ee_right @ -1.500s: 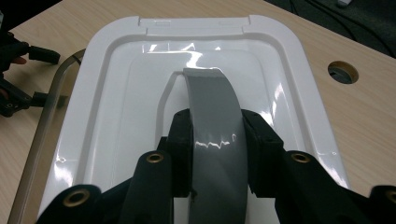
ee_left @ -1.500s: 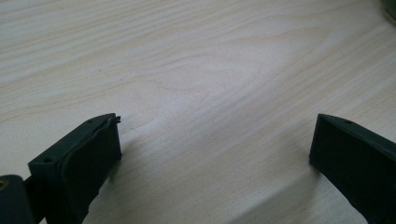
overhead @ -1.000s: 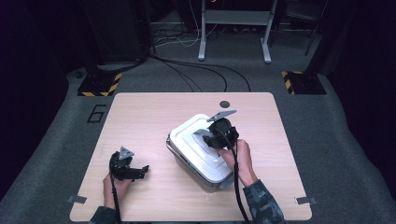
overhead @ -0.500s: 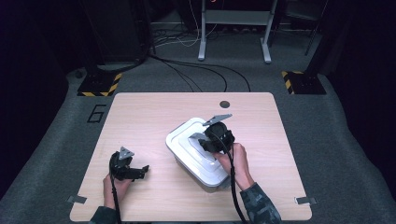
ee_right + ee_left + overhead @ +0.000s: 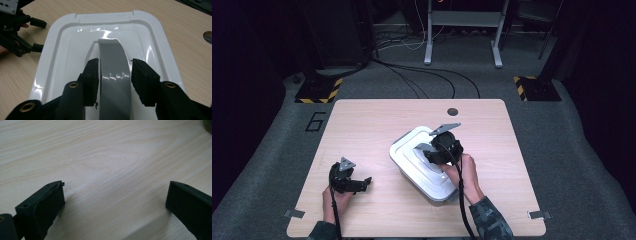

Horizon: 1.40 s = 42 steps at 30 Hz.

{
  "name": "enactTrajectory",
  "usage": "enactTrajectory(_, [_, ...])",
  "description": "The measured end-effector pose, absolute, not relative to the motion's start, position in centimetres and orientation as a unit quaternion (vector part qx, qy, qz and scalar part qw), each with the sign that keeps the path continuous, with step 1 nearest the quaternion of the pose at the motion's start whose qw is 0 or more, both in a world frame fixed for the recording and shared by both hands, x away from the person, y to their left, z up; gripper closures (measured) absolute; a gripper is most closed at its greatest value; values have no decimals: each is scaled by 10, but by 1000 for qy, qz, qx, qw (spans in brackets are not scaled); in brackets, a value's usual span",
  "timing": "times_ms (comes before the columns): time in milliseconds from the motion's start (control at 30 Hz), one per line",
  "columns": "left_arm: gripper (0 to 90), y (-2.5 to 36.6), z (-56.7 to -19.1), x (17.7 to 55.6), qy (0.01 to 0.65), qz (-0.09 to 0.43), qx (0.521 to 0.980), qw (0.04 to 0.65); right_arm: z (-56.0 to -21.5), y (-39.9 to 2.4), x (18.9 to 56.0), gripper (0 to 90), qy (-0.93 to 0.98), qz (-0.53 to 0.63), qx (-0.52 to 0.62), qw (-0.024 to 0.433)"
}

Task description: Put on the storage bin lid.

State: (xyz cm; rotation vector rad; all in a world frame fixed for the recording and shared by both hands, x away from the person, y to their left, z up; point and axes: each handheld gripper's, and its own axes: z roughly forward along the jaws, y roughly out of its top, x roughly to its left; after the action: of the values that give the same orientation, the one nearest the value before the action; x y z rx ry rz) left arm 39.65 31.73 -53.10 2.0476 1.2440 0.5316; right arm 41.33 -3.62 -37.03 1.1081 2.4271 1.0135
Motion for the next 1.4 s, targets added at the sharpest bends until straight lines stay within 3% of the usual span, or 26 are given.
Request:
enactTrajectory(300, [17, 317, -531, 396, 477, 205, 786, 336, -363, -48, 415, 226, 838, 372, 374, 142])
enactTrajectory(567, [17, 317, -531, 396, 478, 205, 785, 336, -356, -64, 415, 65, 829, 385, 376, 151])
enactTrajectory(900, [17, 317, -531, 396, 477, 204, 786, 337, -351, -88, 418, 1, 814, 387, 399, 168])
enactTrajectory(1400, [17, 317, -531, 396, 480, 205, 783, 338, -352, -139, 424, 6, 784, 387, 447, 192])
